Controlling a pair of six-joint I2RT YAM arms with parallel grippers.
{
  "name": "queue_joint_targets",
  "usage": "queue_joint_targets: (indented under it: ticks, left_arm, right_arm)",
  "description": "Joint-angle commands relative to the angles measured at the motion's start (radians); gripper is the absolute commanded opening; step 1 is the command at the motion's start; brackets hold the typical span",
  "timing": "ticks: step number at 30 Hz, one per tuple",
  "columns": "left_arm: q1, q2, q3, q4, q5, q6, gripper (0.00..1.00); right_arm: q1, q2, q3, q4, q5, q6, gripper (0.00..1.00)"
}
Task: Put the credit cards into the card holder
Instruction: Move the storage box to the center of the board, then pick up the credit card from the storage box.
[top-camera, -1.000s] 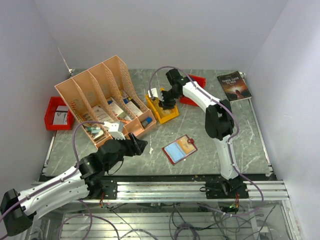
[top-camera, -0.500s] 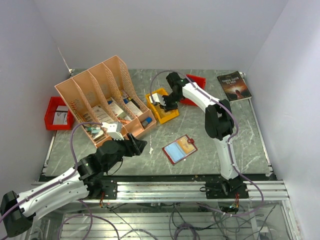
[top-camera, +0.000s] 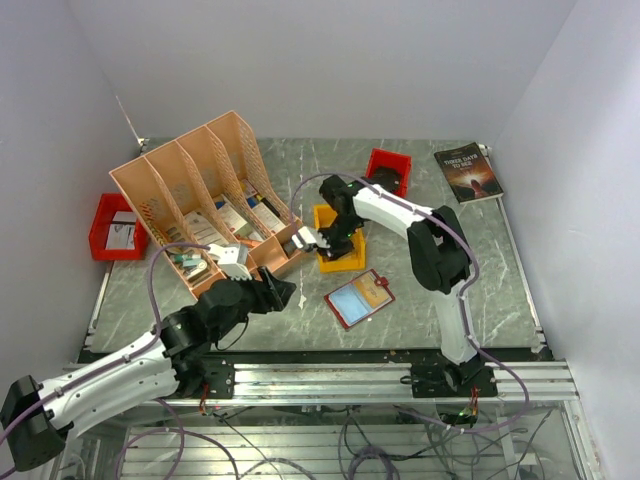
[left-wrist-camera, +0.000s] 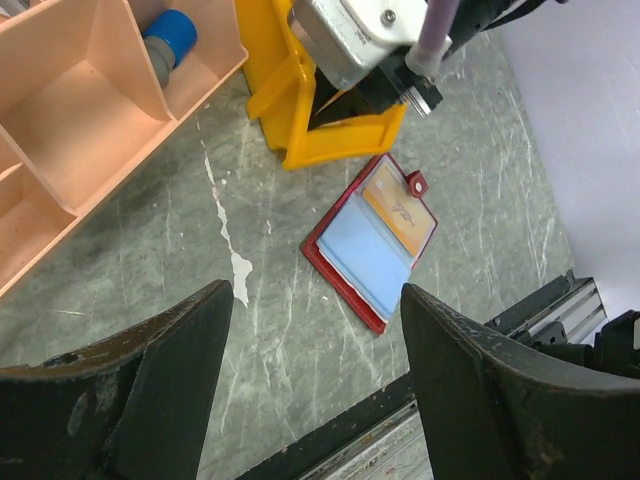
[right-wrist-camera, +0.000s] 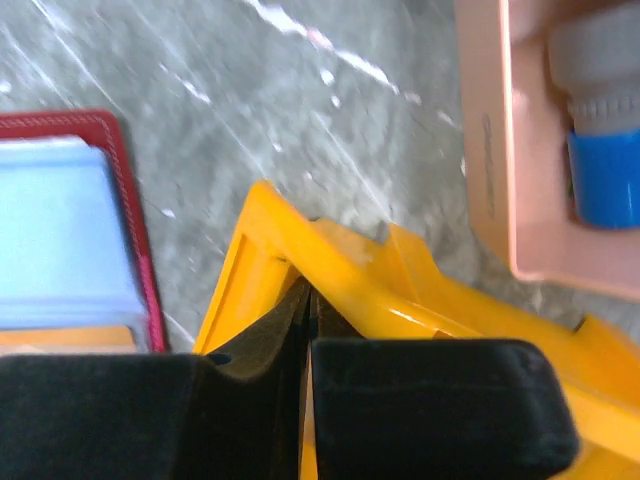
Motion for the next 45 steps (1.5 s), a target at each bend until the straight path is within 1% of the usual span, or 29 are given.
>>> queue_joint_targets:
  ticks: [1,3,6,11,14,17,21,24,27,29,34,43,45]
  left_arm:
    - [0.005,0.02,-0.015,0.065,0.028,-0.01,0.79]
    - [0.006,0.025,-0.018,0.072,0.032,-0.011,0.78]
    - [0.005,0.027,-0.028,0.092,0.037,-0.018,0.78]
    - [0.006,0.06,-0.078,0.211,0.074,-0.052,0.74]
    - [0.006,0.118,-0.097,0.299,0.105,-0.072,0.7]
    - [0.006,0.218,-0.098,0.382,0.134,-0.089,0.66]
    - [0.006,0.346,-0.081,0.472,0.159,-0.099,0.61]
    - [0.004,0.434,-0.074,0.555,0.169,-0.105,0.51]
    - [0.004,0.522,-0.055,0.6,0.173,-0.106,0.43]
    - [0.004,0.591,-0.039,0.634,0.182,-0.104,0.4]
    - [0.002,0.725,0.001,0.703,0.202,-0.103,0.37]
    - [-0.001,0.892,0.053,0.793,0.198,-0.116,0.37]
    - [-0.002,0.92,0.068,0.795,0.199,-0.114,0.37]
  right_arm:
    - [0.022,-0.082,-0.016,0.071,-0.004,0.14,0.05]
    - [0.002,-0.08,0.021,0.066,0.013,0.177,0.1]
    - [-0.03,-0.073,0.077,0.059,0.029,0.254,0.19]
    - [-0.053,-0.057,0.108,0.057,0.09,0.345,0.45]
    - [-0.07,-0.009,0.156,-0.007,0.089,0.368,0.53]
    - [-0.085,0.033,0.204,-0.055,0.072,0.377,0.58]
    - [-0.078,0.049,0.207,-0.057,0.069,0.392,0.62]
    - [-0.068,0.056,0.193,-0.042,0.079,0.399,0.63]
    - [-0.067,0.071,0.192,-0.042,0.084,0.406,0.63]
    - [-0.067,0.076,0.186,-0.037,0.088,0.409,0.63]
    - [-0.066,0.076,0.17,-0.042,0.072,0.404,0.62]
    - [-0.063,0.065,0.114,-0.025,0.053,0.41,0.61]
    - [-0.063,0.064,0.118,-0.034,0.041,0.407,0.58]
